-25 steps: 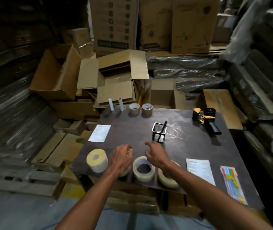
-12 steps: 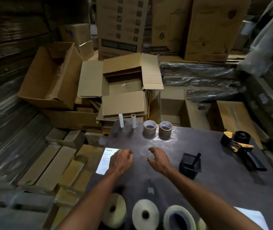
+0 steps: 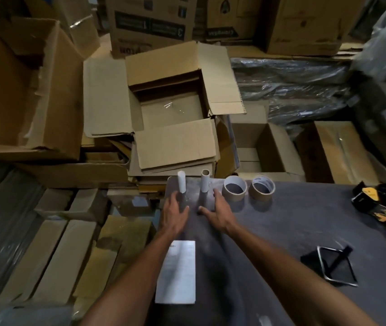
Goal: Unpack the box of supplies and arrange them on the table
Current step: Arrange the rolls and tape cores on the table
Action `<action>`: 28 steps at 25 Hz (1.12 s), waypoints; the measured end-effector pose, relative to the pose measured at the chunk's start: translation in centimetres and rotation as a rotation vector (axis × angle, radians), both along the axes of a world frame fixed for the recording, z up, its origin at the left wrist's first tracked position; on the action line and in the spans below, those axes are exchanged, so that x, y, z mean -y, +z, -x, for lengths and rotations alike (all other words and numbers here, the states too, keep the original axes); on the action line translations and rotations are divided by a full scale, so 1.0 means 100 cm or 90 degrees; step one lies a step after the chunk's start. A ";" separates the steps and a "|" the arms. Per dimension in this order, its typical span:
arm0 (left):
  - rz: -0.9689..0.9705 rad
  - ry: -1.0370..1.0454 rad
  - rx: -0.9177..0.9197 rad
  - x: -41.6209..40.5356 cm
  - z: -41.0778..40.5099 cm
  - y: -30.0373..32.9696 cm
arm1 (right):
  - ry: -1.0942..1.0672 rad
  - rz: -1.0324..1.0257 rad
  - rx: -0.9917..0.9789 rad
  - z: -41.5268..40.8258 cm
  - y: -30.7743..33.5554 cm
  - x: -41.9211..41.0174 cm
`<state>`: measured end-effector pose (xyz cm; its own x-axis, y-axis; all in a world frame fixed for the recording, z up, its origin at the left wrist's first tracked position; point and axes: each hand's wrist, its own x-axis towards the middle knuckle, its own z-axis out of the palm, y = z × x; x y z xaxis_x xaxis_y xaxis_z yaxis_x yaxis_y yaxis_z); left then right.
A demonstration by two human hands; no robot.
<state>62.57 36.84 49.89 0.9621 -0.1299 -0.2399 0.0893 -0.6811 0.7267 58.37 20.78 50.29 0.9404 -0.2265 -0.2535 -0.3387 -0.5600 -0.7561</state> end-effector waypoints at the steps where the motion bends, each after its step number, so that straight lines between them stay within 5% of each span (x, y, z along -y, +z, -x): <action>1: 0.010 0.005 -0.029 -0.001 -0.015 -0.008 | -0.019 -0.017 0.003 -0.015 -0.007 -0.002; 14: 0.170 0.037 0.038 0.016 -0.091 -0.070 | -0.239 -0.043 0.000 -0.094 -0.042 -0.001; 28: 0.094 -0.174 0.040 0.029 0.052 -0.057 | -0.171 0.048 0.029 0.079 -0.035 0.008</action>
